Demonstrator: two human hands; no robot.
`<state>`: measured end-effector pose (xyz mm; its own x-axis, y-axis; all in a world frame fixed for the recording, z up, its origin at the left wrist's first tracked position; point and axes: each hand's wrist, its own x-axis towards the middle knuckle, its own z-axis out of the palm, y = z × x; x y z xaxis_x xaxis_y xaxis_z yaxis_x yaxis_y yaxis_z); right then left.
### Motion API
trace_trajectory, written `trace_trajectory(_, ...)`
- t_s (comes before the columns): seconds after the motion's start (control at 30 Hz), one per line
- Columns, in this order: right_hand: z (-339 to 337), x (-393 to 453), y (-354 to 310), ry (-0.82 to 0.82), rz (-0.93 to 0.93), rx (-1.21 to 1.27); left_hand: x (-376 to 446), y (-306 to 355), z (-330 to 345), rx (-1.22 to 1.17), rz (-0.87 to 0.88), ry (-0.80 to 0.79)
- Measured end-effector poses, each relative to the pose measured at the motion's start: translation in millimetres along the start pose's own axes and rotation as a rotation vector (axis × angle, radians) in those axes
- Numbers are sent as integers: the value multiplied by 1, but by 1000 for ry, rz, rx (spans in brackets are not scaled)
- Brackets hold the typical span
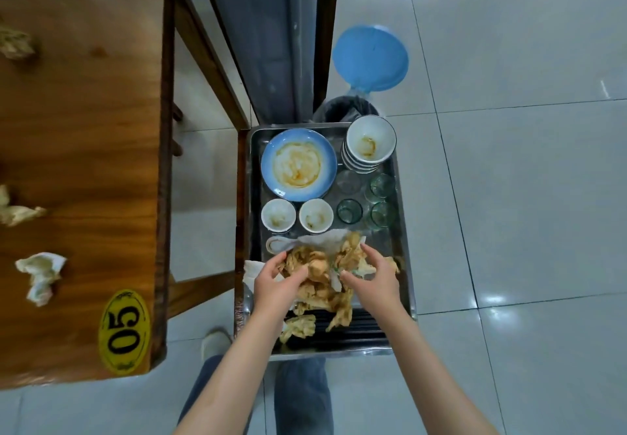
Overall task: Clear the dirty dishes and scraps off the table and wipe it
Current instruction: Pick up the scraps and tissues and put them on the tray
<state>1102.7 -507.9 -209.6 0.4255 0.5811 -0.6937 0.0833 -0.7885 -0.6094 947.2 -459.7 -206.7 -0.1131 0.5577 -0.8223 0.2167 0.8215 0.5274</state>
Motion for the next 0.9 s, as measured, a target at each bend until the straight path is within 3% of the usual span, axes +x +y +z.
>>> trace_trajectory(0.23,-1,-23,-7,-18,-41,-54,-23,8,-10,16,35,12)
trace_trajectory(0.47,-9,-59,-45,-24,-142,-78,-69,51,-35,36,215,-96)
trace_trajectory(0.6,0,-87,-77,-23,-238,-141,-96,86,-73,-17,339,-145)
trace_trajectory(0.9,73,-148,-162,-20,-503,-218,-119,124,-201,-1,612,-64)
